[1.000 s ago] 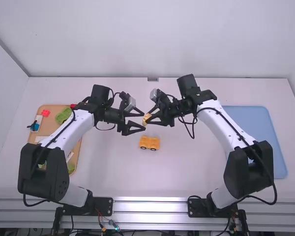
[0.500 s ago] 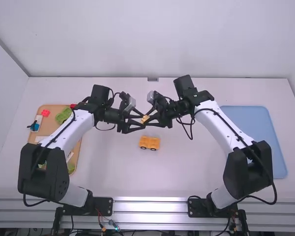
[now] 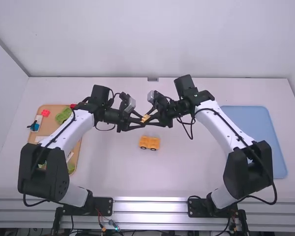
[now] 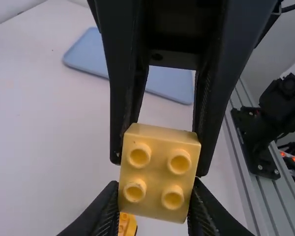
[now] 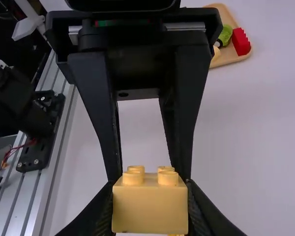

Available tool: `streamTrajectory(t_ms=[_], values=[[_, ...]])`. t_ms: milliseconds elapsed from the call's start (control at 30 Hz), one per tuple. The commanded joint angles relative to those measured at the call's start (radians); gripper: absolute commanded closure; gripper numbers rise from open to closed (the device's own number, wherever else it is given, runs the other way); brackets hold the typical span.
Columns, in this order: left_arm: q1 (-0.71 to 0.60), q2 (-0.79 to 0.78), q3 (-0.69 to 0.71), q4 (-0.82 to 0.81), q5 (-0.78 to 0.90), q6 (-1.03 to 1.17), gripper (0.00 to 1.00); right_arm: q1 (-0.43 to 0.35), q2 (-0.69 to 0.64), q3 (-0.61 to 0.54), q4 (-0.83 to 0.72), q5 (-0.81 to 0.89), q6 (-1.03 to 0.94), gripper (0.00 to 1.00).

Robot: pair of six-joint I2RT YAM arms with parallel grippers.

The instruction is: Assemble lego blocks to make yellow taxi

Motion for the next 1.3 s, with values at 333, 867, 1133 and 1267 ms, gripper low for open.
streamTrajectory(t_ms=[333,867,1133,1267], values=[[0.003,-0.003,0.027,0.0,0.028,0.003,0.8,0.003,0.003,0.025,0.007,-0.016,-0.003,0.42],[-0.047,0.0,0.005,-0.301,-0.641,0.547,0.78,-0.06,0.003,0.025,0.021,0.107,0.109,0.01],[-0.061,0.06,-0.128,-0.099,-0.879,0.531,0.8,-0.069,0.003,0.024,0.002,0.097,0.11,0.01],[-0.061,0.102,-0.162,-0.068,-0.938,0.529,0.79,-0.068,0.003,0.024,-0.001,0.097,0.11,0.01]])
